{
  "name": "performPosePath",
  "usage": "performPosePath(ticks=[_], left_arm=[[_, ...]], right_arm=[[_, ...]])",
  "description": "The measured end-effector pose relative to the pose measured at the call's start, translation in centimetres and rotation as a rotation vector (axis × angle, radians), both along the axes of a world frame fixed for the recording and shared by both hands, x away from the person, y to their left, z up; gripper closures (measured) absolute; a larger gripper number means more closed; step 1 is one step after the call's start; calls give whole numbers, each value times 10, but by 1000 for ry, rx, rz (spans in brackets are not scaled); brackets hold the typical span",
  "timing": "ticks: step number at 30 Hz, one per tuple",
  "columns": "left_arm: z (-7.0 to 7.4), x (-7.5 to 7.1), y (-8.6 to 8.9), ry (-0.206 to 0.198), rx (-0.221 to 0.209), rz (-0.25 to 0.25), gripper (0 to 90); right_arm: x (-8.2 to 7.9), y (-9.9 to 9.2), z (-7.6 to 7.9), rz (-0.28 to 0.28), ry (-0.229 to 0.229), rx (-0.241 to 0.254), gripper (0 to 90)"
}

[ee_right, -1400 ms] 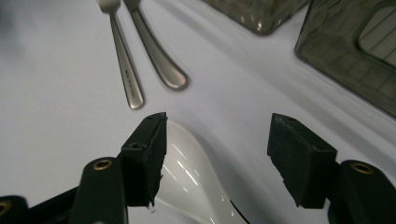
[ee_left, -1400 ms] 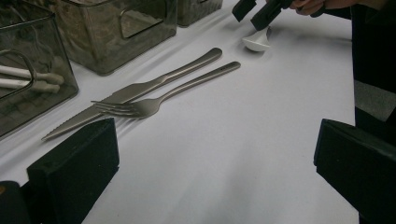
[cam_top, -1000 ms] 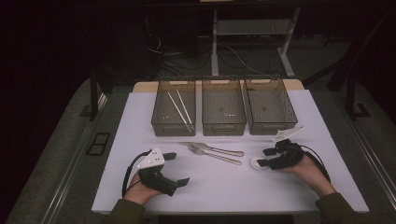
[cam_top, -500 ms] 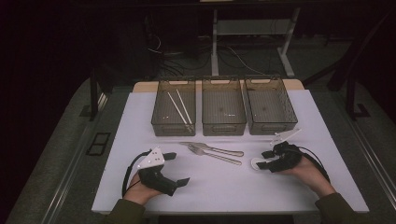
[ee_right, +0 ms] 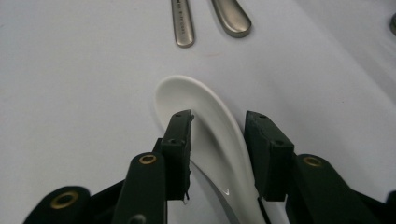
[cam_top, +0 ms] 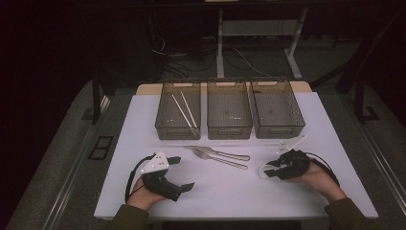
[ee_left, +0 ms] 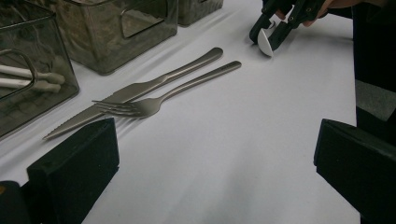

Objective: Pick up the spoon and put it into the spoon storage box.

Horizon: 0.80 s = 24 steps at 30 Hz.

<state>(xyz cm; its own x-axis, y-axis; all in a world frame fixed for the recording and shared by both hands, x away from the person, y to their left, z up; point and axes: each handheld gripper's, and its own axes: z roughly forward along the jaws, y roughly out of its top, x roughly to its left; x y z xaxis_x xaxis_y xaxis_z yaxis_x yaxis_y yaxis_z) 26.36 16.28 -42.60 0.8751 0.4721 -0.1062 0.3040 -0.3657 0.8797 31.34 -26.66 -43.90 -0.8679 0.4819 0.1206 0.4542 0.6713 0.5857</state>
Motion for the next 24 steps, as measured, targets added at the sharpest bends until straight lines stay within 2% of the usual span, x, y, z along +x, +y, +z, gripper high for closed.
performPosePath(ticks=[9, 12, 14, 24], left_arm=[[0, 1, 0, 0, 3, -3, 0], [0, 1, -1, 2, 4, -4, 0], [0, 1, -1, 2, 6, -7, 0], [-3, 2, -1, 6, 14, -14, 0]], right_arm=[[-2, -2, 0, 70, -34, -28, 681], [-3, -3, 0, 80, -13, -19, 725], [-2, -4, 0, 89, -27, -29, 739], [-2, -4, 1, 108, -7, -28, 784]])
